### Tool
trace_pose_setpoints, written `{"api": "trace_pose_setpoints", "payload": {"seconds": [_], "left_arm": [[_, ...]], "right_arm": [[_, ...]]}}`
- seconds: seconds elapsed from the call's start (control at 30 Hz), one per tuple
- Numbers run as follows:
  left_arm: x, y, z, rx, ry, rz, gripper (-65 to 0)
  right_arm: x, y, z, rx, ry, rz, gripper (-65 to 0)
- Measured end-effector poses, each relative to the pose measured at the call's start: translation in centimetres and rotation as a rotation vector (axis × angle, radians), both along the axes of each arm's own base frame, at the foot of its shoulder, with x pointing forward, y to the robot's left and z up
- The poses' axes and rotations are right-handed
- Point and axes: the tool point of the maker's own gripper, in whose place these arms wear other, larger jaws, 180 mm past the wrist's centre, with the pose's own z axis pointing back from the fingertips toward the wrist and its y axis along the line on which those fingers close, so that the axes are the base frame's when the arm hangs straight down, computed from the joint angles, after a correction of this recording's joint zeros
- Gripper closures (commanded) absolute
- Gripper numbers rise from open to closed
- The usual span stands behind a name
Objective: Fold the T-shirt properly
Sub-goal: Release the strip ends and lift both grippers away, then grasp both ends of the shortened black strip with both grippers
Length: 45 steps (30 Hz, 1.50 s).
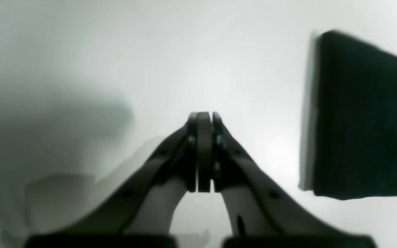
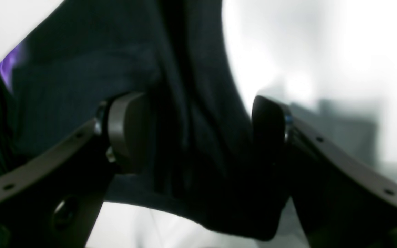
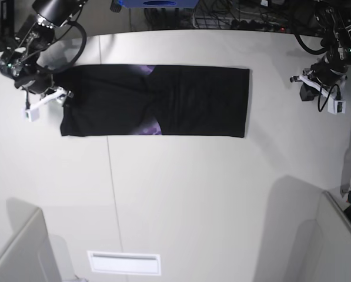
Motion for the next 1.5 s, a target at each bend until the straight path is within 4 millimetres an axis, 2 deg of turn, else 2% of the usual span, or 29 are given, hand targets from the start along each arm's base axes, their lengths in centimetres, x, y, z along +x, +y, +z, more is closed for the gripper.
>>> {"api": "trace_pose_setpoints", "payload": {"seconds": [0.13,0.3,0.37,0.53,0.63,0.8,0.83,0.9,1.0,1.03,1.2,1.3,1.4,1.5], "left_arm": [[-0.1,-0.7,-1.1,-0.020,0.028,-0.013,0.0],[1.1,-3.0,-2.6,0.057,0.053,-0.111,0.0],[1.8,-4.5,-3.0,0.072,0.009,-0.128,0.0],[1.4,-7.3,-4.3,0.055,0.031,-0.174,0.0],[1.8,-8.4,-4.4,0.051,0.025,-0.207,0.0],[1.9,-10.1,-5.3,0.012,0.031,-0.236,0.0],[2.2,-10.5,-5.5,-0.004,0.022,-0.236,0.0],[2.7,-11.0,-6.1,-0.027,0.023,-0.242,0.0],[3.3,-12.2,-6.4,-0.056,0.006,-0.256,0.0],[3.3,-12.7,-6.5,-0.061,0.002,-0.267,0.0],[3.8,-16.2,-6.4,-0.111,-0.008,-0.317,0.0],[4.1,-18.6,-6.4,-0.143,-0.006,-0.350,0.0],[4.3,-20.6,-6.2,-0.155,-0.005,-0.393,0.0],[5.0,-21.4,-6.3,-0.154,0.016,-0.377,0.0]], "right_arm": [[-0.5,0.4,-0.2,0.002,0.022,0.039,-42.0],[-0.1,0.8,-0.7,0.043,0.003,0.030,-41.9],[0.0,0.8,-1.0,0.053,0.001,0.027,-41.9],[0.3,1.6,-1.0,0.057,-0.006,0.064,-41.9],[0.7,3.2,-1.1,0.075,-0.017,0.102,-41.9],[0.8,3.4,-1.0,0.086,-0.025,0.100,-41.4],[0.8,3.4,-1.0,0.086,-0.026,0.100,-39.0],[0.5,3.3,-1.2,0.075,-0.012,0.104,-29.6],[0.1,3.1,-1.6,0.067,0.019,0.112,-5.6],[0.1,3.2,-1.7,0.063,0.029,0.118,0.0],[0.9,3.0,-1.2,0.034,0.017,0.126,0.0],[1.8,2.8,0.1,-0.014,-0.013,0.147,0.0],[3.4,3.9,2.4,-0.055,-0.068,0.188,0.0],[4.9,6.0,4.7,-0.074,-0.131,0.226,0.0]]}}
